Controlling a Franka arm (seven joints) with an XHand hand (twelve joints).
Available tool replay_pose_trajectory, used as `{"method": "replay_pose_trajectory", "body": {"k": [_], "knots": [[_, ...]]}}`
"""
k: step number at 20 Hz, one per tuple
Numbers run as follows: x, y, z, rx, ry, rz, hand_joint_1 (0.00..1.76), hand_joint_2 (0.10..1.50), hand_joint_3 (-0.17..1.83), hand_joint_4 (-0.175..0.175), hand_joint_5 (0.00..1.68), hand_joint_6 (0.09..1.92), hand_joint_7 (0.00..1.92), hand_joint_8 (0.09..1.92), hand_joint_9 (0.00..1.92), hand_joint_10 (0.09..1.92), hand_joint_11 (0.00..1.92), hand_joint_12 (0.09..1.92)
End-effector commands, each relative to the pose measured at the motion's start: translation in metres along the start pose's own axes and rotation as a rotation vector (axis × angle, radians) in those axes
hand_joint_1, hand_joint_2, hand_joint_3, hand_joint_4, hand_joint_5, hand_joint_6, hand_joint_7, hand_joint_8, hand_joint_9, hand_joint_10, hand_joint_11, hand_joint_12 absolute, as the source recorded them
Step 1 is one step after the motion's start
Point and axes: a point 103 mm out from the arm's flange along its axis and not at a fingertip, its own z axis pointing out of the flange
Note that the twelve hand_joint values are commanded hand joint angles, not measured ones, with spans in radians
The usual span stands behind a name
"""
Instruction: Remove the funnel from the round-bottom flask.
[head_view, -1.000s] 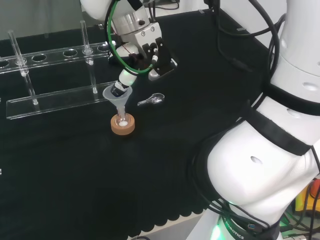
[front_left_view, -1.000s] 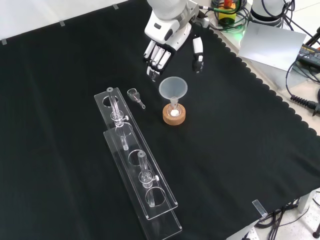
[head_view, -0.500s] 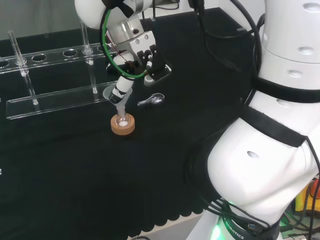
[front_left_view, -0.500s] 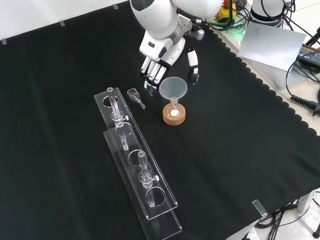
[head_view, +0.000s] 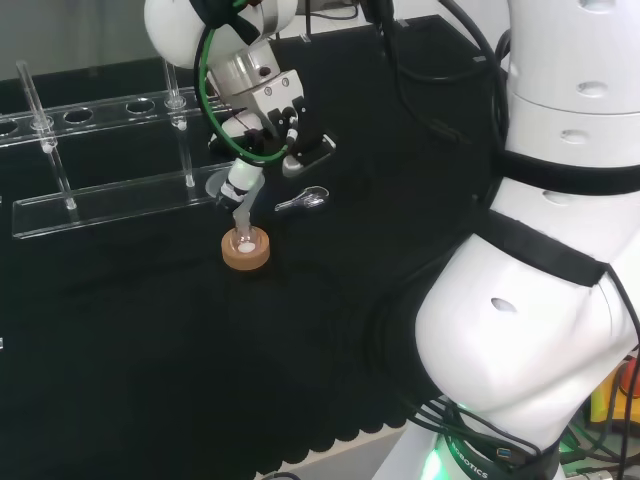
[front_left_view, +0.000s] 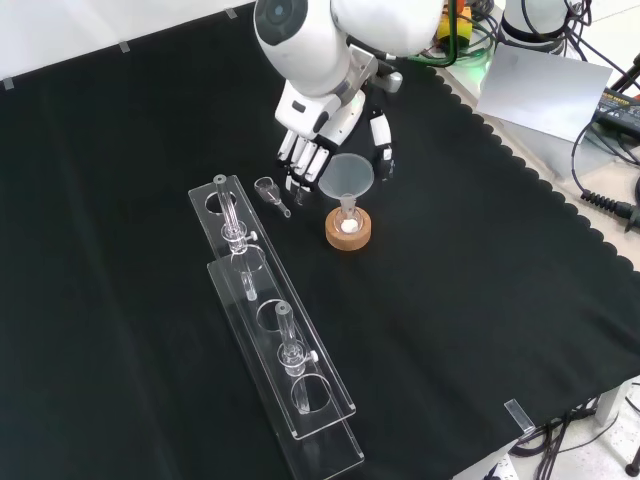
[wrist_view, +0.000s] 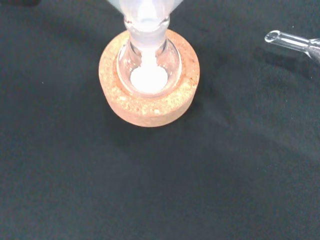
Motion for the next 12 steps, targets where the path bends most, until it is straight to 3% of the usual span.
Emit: {"method": "replay_pose_trajectory", "body": {"k": [1, 4, 8, 12], "knots": [[0.0014, 0.0045, 0.0038, 0.024, -0.054, -0.003, 0.52, 0.75, 0.22, -0.042, 0.15, 0.09, 0.00, 0.48, 0.45, 0.09, 0.16, 1.49], [-0.0005, 0.0035, 0.0036, 0.024, -0.073, -0.007, 0.53, 0.76, 0.20, -0.043, 0.16, 0.09, 0.00, 0.52, 0.46, 0.12, 0.16, 1.49], [0.0020, 0.0015, 0.0000, 0.034, -0.119, -0.007, 0.54, 0.77, 0.16, -0.044, 0.18, 0.09, 0.00, 0.59, 0.29, 0.62, 0.16, 1.50], [0.0004, -0.0009, 0.0021, 0.044, -0.135, 0.000, 0.54, 0.78, 0.16, -0.045, 0.19, 0.09, 0.01, 0.62, 0.27, 0.74, 0.16, 1.50]]}}
